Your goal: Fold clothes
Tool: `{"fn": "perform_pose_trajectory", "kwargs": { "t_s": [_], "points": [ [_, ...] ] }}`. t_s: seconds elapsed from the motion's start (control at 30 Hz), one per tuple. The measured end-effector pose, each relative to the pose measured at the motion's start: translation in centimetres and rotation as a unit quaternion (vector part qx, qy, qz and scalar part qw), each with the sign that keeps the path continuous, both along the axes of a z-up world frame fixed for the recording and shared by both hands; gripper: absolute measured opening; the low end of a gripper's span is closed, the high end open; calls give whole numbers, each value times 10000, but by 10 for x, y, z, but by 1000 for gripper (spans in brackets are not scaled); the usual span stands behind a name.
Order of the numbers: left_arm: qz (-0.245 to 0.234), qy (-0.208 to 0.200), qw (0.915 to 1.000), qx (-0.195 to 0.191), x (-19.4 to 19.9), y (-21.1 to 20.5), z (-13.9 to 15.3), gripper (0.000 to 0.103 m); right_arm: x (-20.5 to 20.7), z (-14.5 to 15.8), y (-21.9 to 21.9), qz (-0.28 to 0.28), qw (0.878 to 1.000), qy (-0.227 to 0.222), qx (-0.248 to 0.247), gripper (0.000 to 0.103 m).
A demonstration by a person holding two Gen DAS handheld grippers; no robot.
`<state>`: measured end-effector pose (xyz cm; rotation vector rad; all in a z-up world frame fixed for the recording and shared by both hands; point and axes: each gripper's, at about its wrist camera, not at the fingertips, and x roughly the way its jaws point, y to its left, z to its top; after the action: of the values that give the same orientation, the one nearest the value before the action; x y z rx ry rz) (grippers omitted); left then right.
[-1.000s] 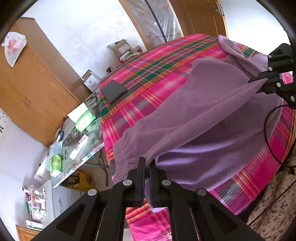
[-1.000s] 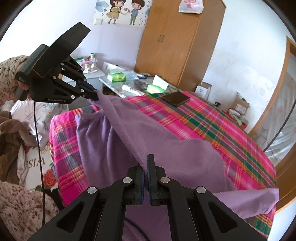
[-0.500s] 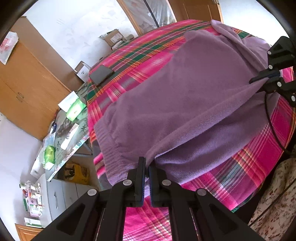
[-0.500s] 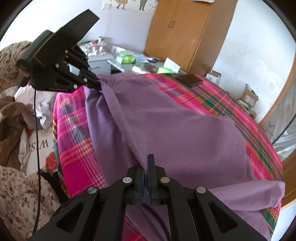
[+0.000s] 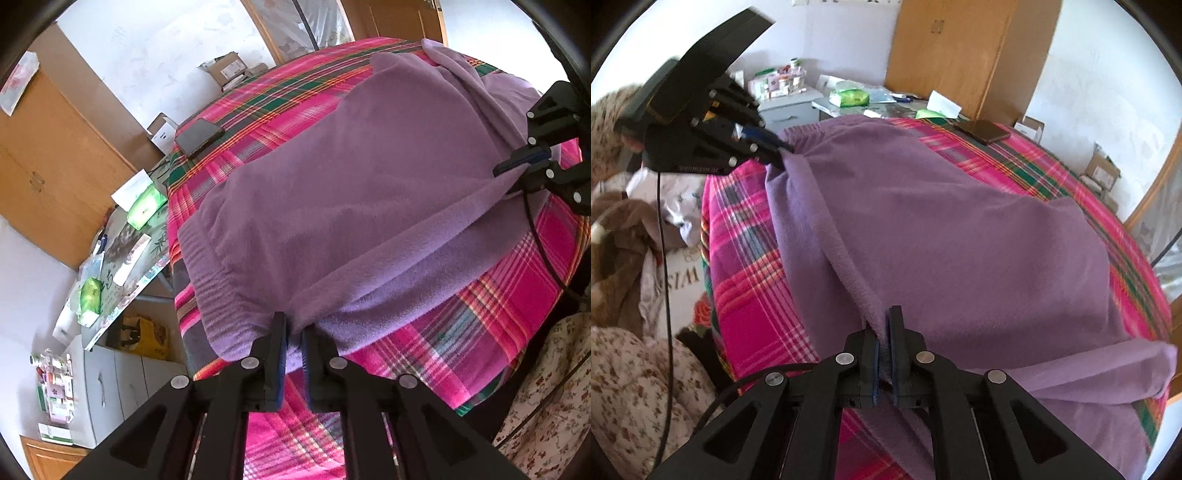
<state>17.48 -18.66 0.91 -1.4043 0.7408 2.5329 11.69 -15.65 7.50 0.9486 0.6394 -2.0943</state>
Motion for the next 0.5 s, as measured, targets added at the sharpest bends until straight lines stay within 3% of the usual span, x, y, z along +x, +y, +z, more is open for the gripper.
{"fn": "perform_pose_trajectory", "kwargs": {
  "t_s": [0.33,0.5],
  "points": [
    [268,64,9994,219,13,-7,2,11,0,7,9,-8,9984,-463,-319,20],
    [431,35,9988,227,22,-10,1,11,7,9,11,59,9981,-484,-380,21]
  ]
}}
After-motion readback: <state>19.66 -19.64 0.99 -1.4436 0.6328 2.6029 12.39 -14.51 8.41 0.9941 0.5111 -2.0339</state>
